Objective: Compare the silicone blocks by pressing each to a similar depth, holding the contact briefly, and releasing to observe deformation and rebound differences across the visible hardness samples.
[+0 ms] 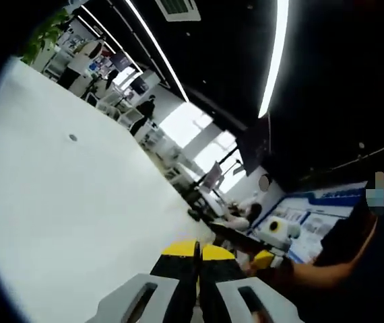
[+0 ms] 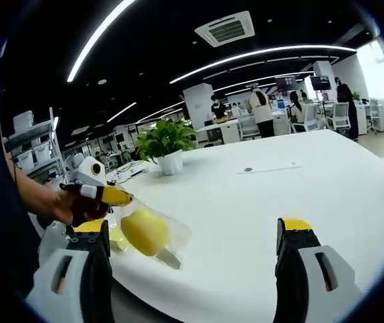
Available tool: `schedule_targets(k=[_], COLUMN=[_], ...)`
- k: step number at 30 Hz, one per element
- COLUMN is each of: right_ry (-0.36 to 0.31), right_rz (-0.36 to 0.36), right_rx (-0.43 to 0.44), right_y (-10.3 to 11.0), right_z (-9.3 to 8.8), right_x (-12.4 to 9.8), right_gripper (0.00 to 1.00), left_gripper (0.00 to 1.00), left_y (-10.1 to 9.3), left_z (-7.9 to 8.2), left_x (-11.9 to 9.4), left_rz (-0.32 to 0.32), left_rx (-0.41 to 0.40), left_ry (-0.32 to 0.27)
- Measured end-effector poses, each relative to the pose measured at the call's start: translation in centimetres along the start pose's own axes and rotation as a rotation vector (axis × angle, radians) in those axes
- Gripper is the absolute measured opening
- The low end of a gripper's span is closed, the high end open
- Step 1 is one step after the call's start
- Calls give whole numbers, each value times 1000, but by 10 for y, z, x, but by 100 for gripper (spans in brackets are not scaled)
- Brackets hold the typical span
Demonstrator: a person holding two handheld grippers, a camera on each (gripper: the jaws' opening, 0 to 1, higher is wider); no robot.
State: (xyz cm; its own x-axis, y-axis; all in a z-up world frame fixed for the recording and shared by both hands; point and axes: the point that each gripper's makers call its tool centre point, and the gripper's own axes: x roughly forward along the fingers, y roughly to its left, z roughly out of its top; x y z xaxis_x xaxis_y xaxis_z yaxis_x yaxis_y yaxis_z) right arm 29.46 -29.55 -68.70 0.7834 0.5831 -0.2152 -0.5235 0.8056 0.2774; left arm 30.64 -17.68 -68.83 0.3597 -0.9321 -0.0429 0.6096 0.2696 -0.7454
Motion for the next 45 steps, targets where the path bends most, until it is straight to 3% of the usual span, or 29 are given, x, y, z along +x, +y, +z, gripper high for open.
schedule_targets(k=[3, 4, 9, 20, 27, 29, 38, 43, 45], right_ry=[-1, 48, 50, 45, 47, 48, 47, 46, 49], right_rz=[1, -1, 7, 14, 10, 10, 22, 15, 10], right_rx=[26, 38, 25, 26, 27, 30, 1, 10, 14], right_y=[-1, -1, 6, 8, 6, 7, 16, 15, 13], right_z=[-7, -18, -21, -20, -19, -18, -12, -14, -16], right_x=[-2, -2, -2, -2, -3, -2, -3, -5, -6], right_gripper=[97, 96, 96, 97, 96, 96, 96, 96, 96], left_gripper=[0, 0, 0, 0, 0, 0, 0, 0, 0], left_y=[7, 9, 16, 50, 79, 94, 120, 134, 141], left_z=[-7, -10, -17, -6, 3, 4, 3, -1, -3], left_x=[0, 0, -1, -9, -15, -21, -28, -27, -23], left_rz=[5, 3, 14, 85, 201, 276, 355, 378, 398], left_rx=[-28, -35, -69, -95, -31, 8, 76, 63, 10], left_ry=[8, 12, 11, -17, -37, -30, 8, 28, 22])
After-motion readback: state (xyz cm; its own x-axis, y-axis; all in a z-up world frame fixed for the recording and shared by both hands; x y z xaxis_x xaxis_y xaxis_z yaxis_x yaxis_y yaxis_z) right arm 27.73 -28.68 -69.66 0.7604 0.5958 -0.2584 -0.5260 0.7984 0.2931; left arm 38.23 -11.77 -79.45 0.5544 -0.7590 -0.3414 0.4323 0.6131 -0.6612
